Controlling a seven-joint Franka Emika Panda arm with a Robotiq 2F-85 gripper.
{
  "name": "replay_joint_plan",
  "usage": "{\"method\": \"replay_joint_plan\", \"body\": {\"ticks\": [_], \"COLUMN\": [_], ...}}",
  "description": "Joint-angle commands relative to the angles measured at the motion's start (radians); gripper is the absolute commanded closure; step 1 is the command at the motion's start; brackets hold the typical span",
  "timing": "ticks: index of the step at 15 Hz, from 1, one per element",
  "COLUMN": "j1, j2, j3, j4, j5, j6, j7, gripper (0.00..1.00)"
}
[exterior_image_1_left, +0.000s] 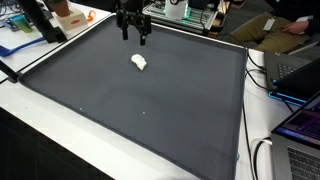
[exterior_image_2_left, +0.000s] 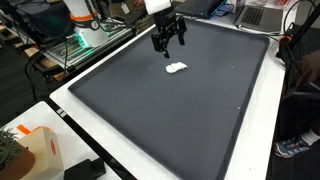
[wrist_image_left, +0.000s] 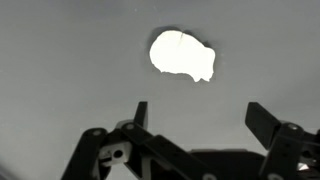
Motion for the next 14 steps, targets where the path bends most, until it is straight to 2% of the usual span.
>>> {"method": "replay_joint_plan", "body": {"ticks": [1, 3, 9, 14], "j1": [0.000, -0.021, -0.038, -0.029], "j2": [0.001, 0.019, 0.081, 0.155], "j3": [0.000, -0.005, 0.006, -0.025], "j4": [0.000, 0.030, 0.197, 0.361], "j5": [0.001, -0.096, -0.106, -0.203], "j6": [0.000, -0.052, -0.298, -0.492], "j7": [0.000, 0.051, 0.060, 0.181], "gripper": [0.00, 0.00, 0.00, 0.00]}}
